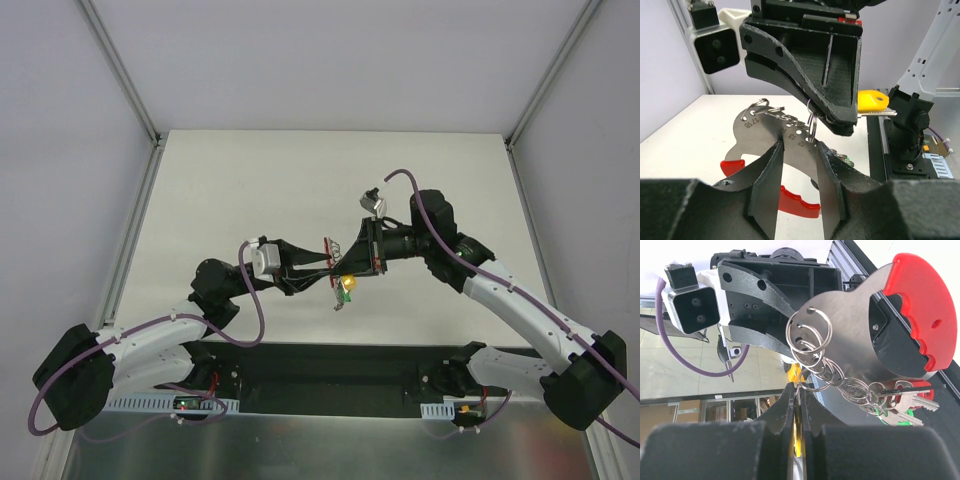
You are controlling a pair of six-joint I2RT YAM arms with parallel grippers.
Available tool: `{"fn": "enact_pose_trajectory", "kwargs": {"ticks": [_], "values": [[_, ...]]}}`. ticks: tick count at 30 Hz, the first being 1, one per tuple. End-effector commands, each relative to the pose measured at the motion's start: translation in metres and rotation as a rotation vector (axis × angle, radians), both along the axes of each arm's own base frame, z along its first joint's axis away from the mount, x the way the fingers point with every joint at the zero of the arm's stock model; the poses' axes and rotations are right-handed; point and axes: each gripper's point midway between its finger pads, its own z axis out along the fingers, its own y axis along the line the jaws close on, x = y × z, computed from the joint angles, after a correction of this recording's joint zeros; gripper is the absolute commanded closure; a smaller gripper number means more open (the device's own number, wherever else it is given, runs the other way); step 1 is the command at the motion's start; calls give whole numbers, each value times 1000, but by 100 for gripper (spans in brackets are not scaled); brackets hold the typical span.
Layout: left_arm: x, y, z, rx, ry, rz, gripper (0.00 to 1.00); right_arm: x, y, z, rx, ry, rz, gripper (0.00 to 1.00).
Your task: Remove the keys from the keyring
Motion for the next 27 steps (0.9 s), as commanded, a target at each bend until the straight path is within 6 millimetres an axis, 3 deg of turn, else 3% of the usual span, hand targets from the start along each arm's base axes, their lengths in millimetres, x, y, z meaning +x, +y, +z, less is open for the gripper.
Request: {"fn": "enact_pose_trajectory", "kwargs": {"ticks": [1, 16, 21, 24, 27], "values": [[-14, 0, 37, -92, -88, -51, 68, -9, -3, 17, 63, -59, 36, 99], [-24, -6, 36, -68, -85, -132, 69, -8, -2, 16, 63, -70, 38, 99], [-26, -7, 35, -60, -86, -149, 78, -9, -3, 15, 61, -66, 39, 99], [-27, -9, 33, -51, -86, -157, 93, -9, -3, 14, 60, -64, 39, 99], [-25, -10, 32, -48, -79, -155, 100, -10, -3, 11, 48, -65, 45, 99]]}}
